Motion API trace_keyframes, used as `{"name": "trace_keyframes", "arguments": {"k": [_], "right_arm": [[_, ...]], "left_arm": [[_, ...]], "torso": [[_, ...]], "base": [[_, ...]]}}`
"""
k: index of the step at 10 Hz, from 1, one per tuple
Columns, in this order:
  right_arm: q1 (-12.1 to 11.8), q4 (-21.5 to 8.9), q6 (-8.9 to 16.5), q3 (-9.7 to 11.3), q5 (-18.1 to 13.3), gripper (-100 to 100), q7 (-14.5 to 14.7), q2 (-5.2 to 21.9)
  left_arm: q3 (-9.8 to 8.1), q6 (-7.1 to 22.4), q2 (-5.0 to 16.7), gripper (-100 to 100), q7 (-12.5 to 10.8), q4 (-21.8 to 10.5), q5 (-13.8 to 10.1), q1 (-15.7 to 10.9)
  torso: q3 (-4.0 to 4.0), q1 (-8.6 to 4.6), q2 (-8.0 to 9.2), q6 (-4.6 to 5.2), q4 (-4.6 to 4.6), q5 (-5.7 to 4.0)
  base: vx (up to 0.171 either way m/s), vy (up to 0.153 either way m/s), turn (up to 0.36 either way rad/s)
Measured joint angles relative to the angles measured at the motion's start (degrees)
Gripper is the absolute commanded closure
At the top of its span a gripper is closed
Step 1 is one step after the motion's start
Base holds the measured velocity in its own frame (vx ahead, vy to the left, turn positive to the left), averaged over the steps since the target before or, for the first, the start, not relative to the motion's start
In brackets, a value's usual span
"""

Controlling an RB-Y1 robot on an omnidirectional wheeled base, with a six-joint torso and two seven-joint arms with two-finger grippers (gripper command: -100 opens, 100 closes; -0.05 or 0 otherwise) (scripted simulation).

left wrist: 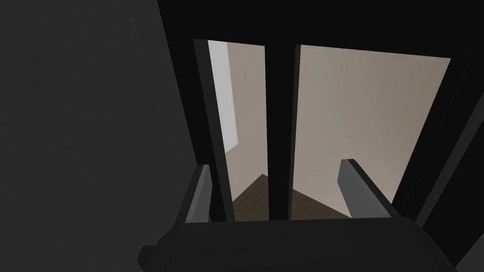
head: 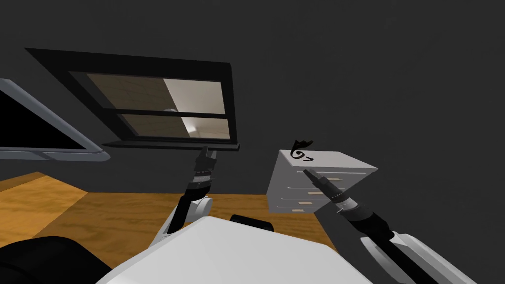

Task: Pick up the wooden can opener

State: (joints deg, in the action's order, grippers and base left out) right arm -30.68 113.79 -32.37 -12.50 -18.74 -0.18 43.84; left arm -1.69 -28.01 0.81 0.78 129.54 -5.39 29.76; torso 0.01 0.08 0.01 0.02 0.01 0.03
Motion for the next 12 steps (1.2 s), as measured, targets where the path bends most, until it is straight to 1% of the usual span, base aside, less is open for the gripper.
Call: {"name": "trace_keyframes", "arguments": {"k": [2,3,5,9,10,12], "right_arm": [[-0.3,-0.9,-0.1,-1.0,-1.2,-100,0.1,3.5],[-0.7,-1.1,-0.1,-1.6,-2.1,-100,0.2,5.2],[-0.7,-1.8,-0.2,-2.0,-2.7,-100,0.3,8.1],[-1.4,-3.9,-0.9,-3.7,-5.3,-100,0.4,15.2],[-1.4,-4.0,-1.0,-3.8,-5.5,-100,0.4,16.2],[-1.8,-4.9,-1.3,-4.7,-6.8,-100,0.3,19.7]], "left_arm": [[0.00,0.0,0.0,0,0.0,0.0,0.0,0.0],[0.00,0.0,0.0,0,0.0,0.0,0.0,0.0],[0.00,0.0,0.0,0,0.0,0.0,0.0,0.0],[0.00,0.0,0.0,0,0.0,0.0,0.0,0.0],[0.00,0.0,0.0,0,0.0,0.0,0.0,0.0],[0.00,0.0,0.0,0,0.0,0.0,0.0,0.0]], "torso": [[-0.01,-0.03,-0.02,0.00,0.00,-0.01],[-0.01,-0.02,-0.01,-0.01,0.00,-0.01],[0.00,-0.08,0.00,0.01,0.00,-0.03],[-0.01,-0.13,-0.02,0.00,-0.01,-0.04],[0.00,-0.12,0.00,0.01,0.00,-0.04],[-0.01,-0.15,-0.01,0.01,0.00,-0.04]], "base": [[0.007,0.021,0.064],[0.005,0.014,0.042],[0.003,0.002,0.049],[0.007,-0.005,0.039],[0.004,-0.011,0.076],[0.010,-0.020,0.064]]}}
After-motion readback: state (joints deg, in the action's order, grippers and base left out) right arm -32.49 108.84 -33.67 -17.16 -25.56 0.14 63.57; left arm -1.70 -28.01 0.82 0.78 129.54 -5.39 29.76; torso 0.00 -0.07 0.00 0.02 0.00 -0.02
